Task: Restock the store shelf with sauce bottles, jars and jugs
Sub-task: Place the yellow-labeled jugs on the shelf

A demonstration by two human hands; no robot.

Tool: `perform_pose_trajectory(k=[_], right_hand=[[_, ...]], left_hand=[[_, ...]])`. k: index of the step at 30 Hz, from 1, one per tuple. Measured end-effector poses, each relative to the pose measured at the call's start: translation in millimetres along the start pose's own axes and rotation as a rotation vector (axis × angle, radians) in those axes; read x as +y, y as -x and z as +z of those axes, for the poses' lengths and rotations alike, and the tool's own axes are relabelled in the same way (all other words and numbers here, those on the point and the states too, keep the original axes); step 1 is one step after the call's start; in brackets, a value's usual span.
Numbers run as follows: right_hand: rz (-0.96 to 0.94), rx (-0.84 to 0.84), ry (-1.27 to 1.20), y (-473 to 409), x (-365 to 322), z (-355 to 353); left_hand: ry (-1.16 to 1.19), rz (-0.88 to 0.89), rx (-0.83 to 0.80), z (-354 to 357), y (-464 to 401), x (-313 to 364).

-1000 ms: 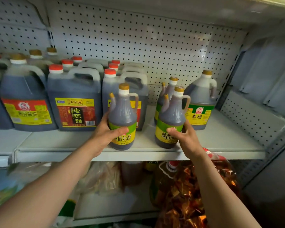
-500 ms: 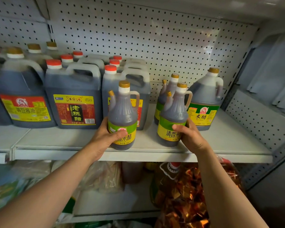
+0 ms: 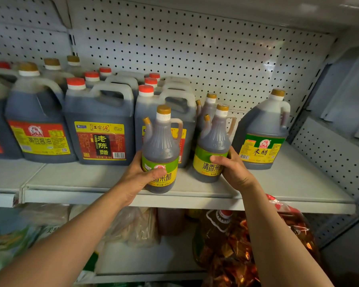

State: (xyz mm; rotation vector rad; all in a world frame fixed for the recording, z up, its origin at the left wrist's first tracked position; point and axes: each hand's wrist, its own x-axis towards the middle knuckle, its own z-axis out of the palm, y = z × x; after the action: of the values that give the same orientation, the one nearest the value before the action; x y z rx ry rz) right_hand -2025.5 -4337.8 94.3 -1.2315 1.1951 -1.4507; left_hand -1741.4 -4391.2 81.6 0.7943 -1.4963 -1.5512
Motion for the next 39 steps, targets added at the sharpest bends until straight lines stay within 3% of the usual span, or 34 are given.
perform_pose_trajectory(k=[10,30,35,39], right_hand=[[0.000,0.035,0.108,-2.9,-3.7,-0.1],[-0.111,0.303,0.251,10.3,6.2,23.2],[-0.163,0.497,0.272,37.8,16.3,43.7],[-0.173,0.453,0.295,58.3,21.8,48.1]], left_hand=[[0.039,0.019,-0.024,-1.4,-4.0,-4.6],[-0.025,-0.002,-0.019,-2.1,2.2,0.2],[-0.199,0.014,0.053,-5.3,5.8,6.6],[-0.321,0.054,0.113,-3.3,5.7,10.1]])
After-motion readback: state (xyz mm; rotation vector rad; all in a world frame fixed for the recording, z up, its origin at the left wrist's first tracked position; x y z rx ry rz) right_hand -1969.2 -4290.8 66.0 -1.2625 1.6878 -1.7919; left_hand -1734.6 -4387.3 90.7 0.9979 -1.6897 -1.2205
